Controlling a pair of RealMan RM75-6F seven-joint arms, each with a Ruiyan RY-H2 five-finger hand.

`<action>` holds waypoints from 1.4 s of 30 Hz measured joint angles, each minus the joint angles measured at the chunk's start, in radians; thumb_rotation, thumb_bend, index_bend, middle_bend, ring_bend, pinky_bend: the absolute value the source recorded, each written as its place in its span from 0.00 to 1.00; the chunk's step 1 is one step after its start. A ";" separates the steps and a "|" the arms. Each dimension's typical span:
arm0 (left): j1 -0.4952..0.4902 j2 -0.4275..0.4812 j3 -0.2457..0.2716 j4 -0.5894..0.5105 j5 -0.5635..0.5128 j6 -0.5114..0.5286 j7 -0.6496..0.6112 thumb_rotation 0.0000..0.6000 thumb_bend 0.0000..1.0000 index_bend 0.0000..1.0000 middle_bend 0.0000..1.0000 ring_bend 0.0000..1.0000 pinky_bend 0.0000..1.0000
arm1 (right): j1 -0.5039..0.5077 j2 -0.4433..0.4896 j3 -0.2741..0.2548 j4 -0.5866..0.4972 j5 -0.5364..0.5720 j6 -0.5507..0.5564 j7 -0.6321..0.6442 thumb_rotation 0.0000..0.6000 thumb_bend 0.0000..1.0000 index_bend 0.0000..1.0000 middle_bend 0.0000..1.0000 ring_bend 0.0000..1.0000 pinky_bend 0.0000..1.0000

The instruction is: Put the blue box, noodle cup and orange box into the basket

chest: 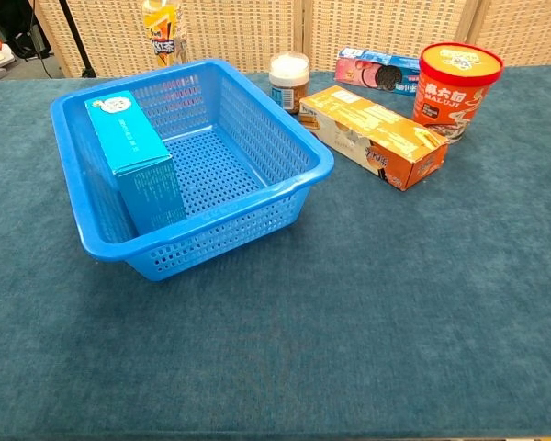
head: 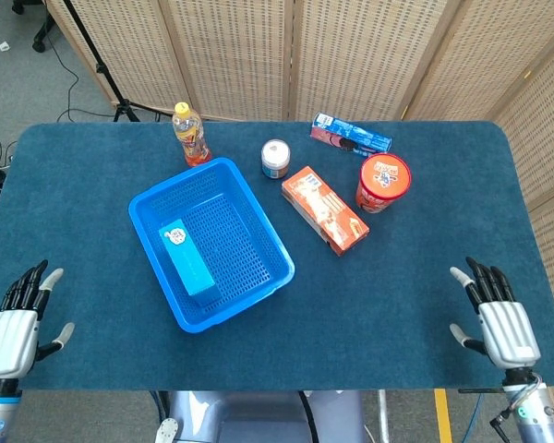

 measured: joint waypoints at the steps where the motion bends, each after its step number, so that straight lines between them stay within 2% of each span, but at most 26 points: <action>1: 0.001 0.002 -0.001 -0.001 0.001 -0.001 -0.004 1.00 0.26 0.08 0.00 0.00 0.13 | 0.021 0.002 0.013 -0.007 0.011 -0.023 -0.003 1.00 0.24 0.15 0.00 0.00 0.00; 7: 0.008 0.011 -0.007 -0.004 0.003 -0.013 -0.025 1.00 0.26 0.08 0.00 0.00 0.13 | 0.182 -0.006 0.111 -0.016 0.125 -0.201 -0.038 1.00 0.25 0.15 0.00 0.00 0.00; 11: 0.011 0.015 -0.016 -0.001 -0.005 -0.019 -0.038 1.00 0.26 0.08 0.00 0.00 0.13 | 0.298 -0.035 0.176 0.021 0.220 -0.310 -0.079 1.00 0.25 0.15 0.00 0.00 0.00; 17: 0.014 0.016 -0.027 0.008 -0.020 -0.035 -0.048 1.00 0.27 0.08 0.00 0.00 0.13 | 0.416 -0.091 0.225 0.110 0.339 -0.433 -0.103 1.00 0.25 0.15 0.00 0.00 0.00; 22: 0.014 0.012 -0.031 0.017 -0.029 -0.055 -0.052 1.00 0.27 0.08 0.00 0.00 0.13 | 0.492 -0.146 0.242 0.218 0.391 -0.507 -0.102 1.00 0.25 0.15 0.00 0.00 0.00; 30: 0.008 -0.010 -0.039 0.044 -0.058 -0.099 -0.034 1.00 0.28 0.08 0.00 0.00 0.13 | 0.610 -0.257 0.257 0.483 0.444 -0.626 -0.057 1.00 0.25 0.15 0.00 0.00 0.00; 38: 0.006 -0.029 -0.039 0.054 -0.062 -0.124 -0.011 1.00 0.29 0.08 0.00 0.00 0.13 | 0.700 -0.354 0.254 0.731 0.431 -0.714 0.060 1.00 0.25 0.11 0.00 0.00 0.00; 42: 0.004 -0.035 -0.037 0.058 -0.061 -0.136 -0.004 1.00 0.29 0.08 0.00 0.00 0.13 | 0.726 -0.380 0.247 0.802 0.402 -0.731 0.123 1.00 0.25 0.09 0.00 0.00 0.00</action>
